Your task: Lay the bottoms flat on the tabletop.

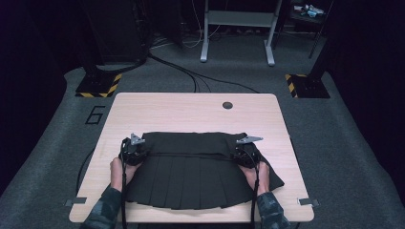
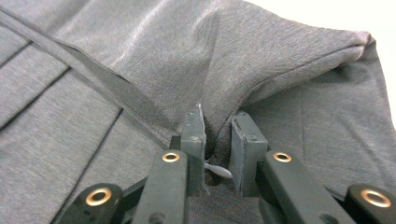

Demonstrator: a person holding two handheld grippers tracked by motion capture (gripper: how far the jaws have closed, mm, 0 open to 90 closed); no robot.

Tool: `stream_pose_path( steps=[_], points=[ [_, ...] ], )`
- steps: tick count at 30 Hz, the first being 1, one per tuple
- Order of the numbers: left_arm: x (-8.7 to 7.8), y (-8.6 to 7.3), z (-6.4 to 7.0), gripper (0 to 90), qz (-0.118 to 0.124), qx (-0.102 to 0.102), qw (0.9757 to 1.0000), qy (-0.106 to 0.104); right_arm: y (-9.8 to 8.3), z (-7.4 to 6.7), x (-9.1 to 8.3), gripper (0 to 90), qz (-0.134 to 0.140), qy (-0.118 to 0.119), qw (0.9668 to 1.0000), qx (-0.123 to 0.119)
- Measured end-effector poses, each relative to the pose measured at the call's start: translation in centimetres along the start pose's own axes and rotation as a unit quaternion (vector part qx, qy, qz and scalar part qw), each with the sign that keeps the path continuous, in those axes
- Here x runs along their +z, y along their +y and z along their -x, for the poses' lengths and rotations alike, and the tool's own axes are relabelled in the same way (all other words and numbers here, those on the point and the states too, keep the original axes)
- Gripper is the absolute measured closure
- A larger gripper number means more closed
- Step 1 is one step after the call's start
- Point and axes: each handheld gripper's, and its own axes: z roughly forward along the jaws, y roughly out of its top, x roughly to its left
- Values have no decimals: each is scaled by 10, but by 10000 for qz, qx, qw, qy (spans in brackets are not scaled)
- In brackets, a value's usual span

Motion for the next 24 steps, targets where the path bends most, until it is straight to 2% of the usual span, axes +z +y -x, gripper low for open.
stream_pose_path(
  steps=[4,8,13,14,16,18,19,20,22,23,24],
  points=[
    [-3,1,0,824,40,36,10000,-8,1,0,-5,775,68,9,10000,1],
    [-6,2,0,825,128,-24,9999,-32,3,-1,-8,778,89,24,10000,3],
    [-11,12,-4,827,212,15,9998,-33,11,0,-14,782,172,8,9998,-54],
    [-12,16,-5,828,166,59,9998,-52,14,1,-15,784,176,2,9998,-48],
    [-11,27,-9,829,225,58,9997,-43,24,4,-17,786,198,-31,9998,-74],
    [-7,45,-16,829,224,84,9997,37,43,9,-16,787,204,-68,9997,-134],
    [-3,57,-20,829,207,114,9996,149,57,13,-15,787,220,-103,9996,-137],
    [1,70,-25,828,244,15,9993,265,72,17,-11,780,216,-137,9996,-132],
    [8,95,-39,809,305,-443,9976,442,106,27,-2,719,226,-197,9995,11],
    [10,105,-45,714,296,-669,9956,578,121,31,1,672,249,-294,9992,147],
    [10,112,-49,586,393,-909,9929,654,132,35,3,630,303,-393,9985,246]
  ],
)
